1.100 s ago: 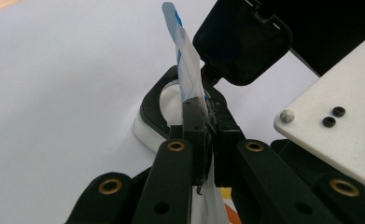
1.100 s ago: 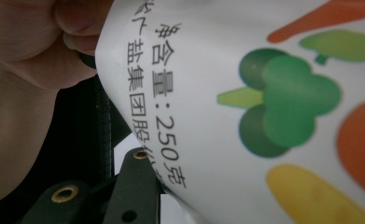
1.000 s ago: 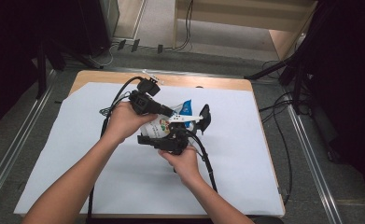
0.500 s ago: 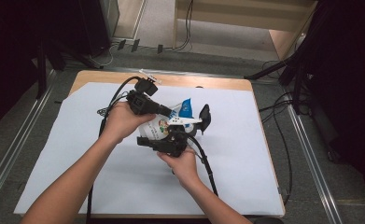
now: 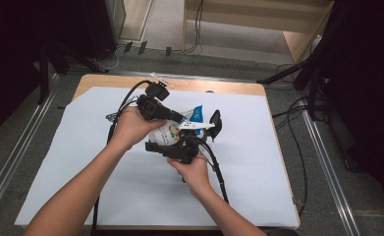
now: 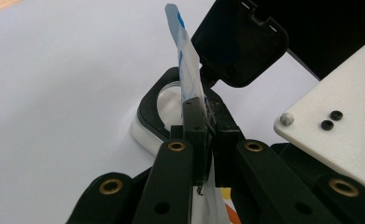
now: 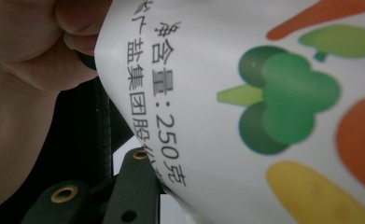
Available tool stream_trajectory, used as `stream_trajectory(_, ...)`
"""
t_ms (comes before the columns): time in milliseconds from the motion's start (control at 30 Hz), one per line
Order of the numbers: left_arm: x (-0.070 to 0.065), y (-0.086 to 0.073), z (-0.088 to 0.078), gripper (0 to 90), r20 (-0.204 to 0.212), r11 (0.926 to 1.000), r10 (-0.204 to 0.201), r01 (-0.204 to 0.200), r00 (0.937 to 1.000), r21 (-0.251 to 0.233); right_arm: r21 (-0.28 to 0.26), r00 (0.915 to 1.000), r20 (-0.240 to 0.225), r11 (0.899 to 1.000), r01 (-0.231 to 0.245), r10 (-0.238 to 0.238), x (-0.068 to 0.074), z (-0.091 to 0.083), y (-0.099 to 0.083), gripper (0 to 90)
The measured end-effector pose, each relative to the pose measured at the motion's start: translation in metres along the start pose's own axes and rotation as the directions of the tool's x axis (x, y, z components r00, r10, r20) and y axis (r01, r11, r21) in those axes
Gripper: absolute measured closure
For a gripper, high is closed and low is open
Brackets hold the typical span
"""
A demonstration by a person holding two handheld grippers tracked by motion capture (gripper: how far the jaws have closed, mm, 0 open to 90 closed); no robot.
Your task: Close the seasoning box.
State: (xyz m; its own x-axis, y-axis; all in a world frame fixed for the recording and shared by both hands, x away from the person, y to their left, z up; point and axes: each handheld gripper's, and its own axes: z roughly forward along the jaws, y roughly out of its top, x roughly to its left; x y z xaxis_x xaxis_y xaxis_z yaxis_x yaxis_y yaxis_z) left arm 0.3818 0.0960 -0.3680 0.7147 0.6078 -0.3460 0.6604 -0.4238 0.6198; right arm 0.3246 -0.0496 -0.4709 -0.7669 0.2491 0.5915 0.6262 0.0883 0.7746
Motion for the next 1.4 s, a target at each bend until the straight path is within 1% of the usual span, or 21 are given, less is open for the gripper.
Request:
stream_trajectory(233,-0.001,0.0,0.0,88.6,-0.004,1.0,0.006,-0.006,1.0,0.003,-0.003,1.0,-0.001,1.0,0.001,-0.001,0.0,0.0,0.0,70.8)
stream_trajectory(900,0.001,-0.002,0.0,88.6,-0.008,1.0,0.003,-0.003,1.0,0.008,0.013,0.9999,0.006,1.0,0.009,-0.009,0.0,0.002,-0.001,70.8)
stream_trajectory(1167,0.001,-0.004,-0.007,88.9,-0.003,1.0,0.005,-0.005,1.0,-0.003,0.024,0.9986,0.041,0.999,0.032,-0.033,-0.004,0.005,-0.008,70.0)
stream_trajectory(1233,0.002,-0.005,-0.008,89.0,-0.004,1.0,0.008,-0.008,1.0,0.003,0.031,0.9973,0.056,0.998,0.045,-0.047,-0.004,0.006,-0.01,69.9)
stream_trajectory(1400,0.002,-0.007,-0.009,89.0,0.0,0.9999,0.012,-0.012,0.9999,0.004,0.029,0.9947,0.086,0.998,0.054,-0.057,-0.004,0.008,-0.014,69.2)
